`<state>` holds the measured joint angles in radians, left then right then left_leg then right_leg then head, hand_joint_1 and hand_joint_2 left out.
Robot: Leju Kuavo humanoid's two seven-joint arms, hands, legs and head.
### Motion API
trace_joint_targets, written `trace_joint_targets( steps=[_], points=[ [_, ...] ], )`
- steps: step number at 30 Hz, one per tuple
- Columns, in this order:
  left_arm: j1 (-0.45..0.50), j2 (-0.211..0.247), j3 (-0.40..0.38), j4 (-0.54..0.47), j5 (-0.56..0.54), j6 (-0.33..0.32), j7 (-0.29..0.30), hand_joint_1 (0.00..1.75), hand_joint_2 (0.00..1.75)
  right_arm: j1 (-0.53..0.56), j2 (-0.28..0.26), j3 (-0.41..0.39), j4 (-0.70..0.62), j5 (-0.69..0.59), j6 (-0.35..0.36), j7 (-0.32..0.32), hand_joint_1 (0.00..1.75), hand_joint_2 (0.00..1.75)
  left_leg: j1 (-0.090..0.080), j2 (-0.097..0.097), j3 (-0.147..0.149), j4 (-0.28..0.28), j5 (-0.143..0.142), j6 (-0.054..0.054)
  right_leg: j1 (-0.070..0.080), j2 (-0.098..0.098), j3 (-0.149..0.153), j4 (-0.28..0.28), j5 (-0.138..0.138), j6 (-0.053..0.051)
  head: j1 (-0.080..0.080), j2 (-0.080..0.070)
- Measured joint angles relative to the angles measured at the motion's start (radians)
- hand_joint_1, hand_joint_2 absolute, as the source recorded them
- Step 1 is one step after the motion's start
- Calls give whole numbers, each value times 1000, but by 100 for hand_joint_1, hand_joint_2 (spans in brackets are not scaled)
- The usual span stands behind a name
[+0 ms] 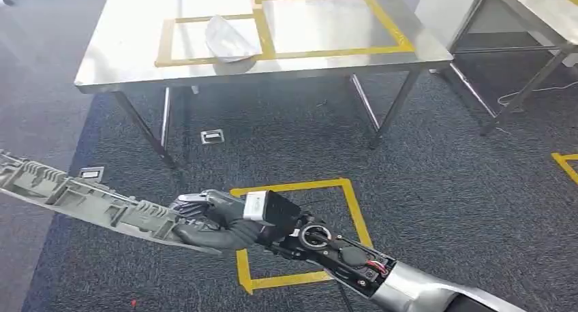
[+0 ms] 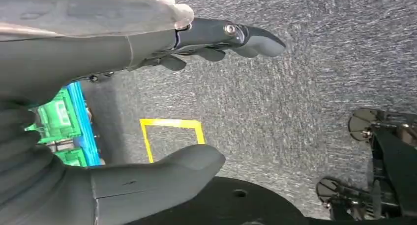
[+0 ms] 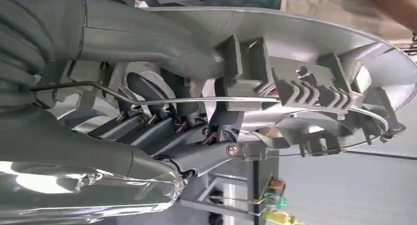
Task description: Take the parts from the cabinet and place them on the table.
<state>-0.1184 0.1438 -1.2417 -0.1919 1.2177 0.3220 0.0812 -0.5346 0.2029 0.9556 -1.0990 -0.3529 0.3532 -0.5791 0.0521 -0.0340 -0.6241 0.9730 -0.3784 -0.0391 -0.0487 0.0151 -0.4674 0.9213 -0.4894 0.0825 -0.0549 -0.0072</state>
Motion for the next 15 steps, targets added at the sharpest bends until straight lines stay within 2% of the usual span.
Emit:
trace_joint_targets(
  steps=[15],
  points=[
    [0,-2,0,0,-21,-6,-5,0,175,0,0,-5,-1,2,-19,-5,175,175,0,0,3,-1,0,0,0,0,1,2,-1,-2,0,0]
  ],
)
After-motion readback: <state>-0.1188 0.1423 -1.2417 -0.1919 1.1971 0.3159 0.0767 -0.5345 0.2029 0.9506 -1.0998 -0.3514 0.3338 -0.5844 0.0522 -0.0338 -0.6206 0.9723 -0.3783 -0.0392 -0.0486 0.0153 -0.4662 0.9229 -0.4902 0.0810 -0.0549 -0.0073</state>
